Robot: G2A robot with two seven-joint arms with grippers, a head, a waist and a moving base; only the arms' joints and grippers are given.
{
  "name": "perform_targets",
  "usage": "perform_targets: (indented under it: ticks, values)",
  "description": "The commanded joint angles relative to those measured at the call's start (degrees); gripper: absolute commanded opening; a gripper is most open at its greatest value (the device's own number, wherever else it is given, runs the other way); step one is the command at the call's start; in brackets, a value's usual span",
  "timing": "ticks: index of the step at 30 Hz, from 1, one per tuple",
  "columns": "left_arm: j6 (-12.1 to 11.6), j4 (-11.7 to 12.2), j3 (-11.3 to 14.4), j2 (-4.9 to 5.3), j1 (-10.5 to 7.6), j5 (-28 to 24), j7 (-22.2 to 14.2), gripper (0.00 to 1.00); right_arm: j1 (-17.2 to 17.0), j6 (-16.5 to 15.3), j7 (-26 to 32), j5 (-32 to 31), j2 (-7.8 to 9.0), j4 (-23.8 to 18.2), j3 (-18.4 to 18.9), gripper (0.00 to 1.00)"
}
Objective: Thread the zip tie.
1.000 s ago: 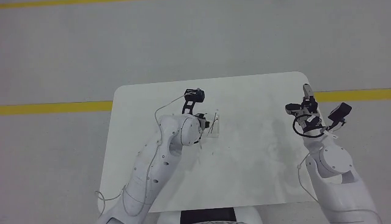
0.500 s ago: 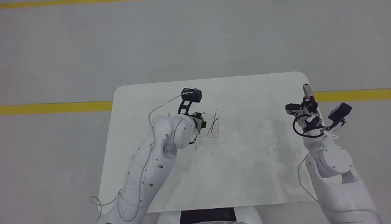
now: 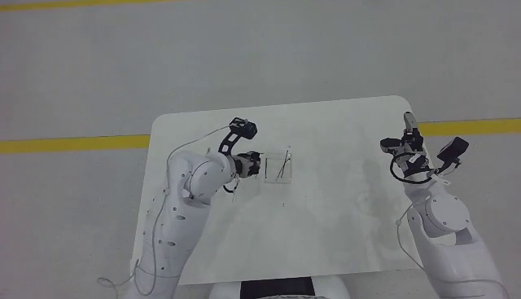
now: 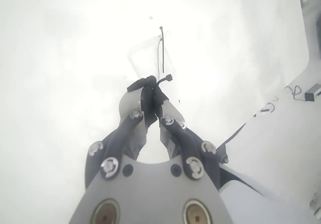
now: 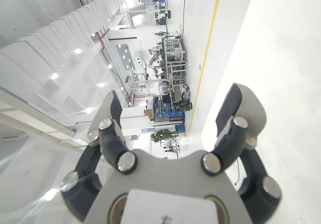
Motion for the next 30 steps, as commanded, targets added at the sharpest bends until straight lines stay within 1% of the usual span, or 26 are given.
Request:
perform_targets:
  ticks: [1,4,5,6,10,12,16,19,22,23,30]
  values:
    - [-3.2,-0.1,-0.9,0.55,0.42,-0.2,0.2,0.0,0.0,0.0,0.0,0.0,0.0,0.0,0.0,1.0]
    - [-6.9,0.3,-1.7,1.25,0.66,-0.8,0.3,0.0,0.0,0.0,0.0,0.0,0.0,0.0,0.0,1.0]
    - [-7.7,0.5,-1.8,1.45,0.65,-0.8,0.2,0.0,0.0,0.0,0.0,0.0,0.0,0.0,0.0,1.0]
    - [-8.1,0.6,-1.8,1.64,0.61,-0.8,0.3,0.0,0.0,0.0,0.0,0.0,0.0,0.0,0.0,1.0]
    - [-8.1,0.3,-0.1,2.88,0.25,-0.1,0.7,0.0,0.0,0.0,0.0,0.0,0.0,0.0,0.0,1.0]
    - [-8.1,0.2,0.9,3.83,0.11,-0.4,1.3,0.0,0.0,0.0,0.0,0.0,0.0,0.0,0.0,1.0]
    - [-8.1,1.0,1.7,5.66,-0.53,-1.6,2.7,0.0,0.0,0.0,0.0,0.0,0.0,0.0,0.0,1.0]
    - [-8.1,1.3,2.8,7.15,-1.1,-3.6,3.6,0.0,0.0,0.0,0.0,0.0,0.0,0.0,0.0,1.0]
    - [-8.1,1.0,3.8,8.81,-1.49,-5.4,4.8,0.0,0.0,0.0,0.0,0.0,0.0,0.0,0.0,1.0]
    - [-8.1,0.8,4.1,9.16,-1.5,-5.6,5.1,0.0,0.0,0.0,0.0,0.0,0.0,0.0,0.0,1.0]
    - [-8.1,0.8,4.1,9.16,-1.5,-5.6,5.1,0.0,0.0,0.0,0.0,0.0,0.0,0.0,0.0,1.0]
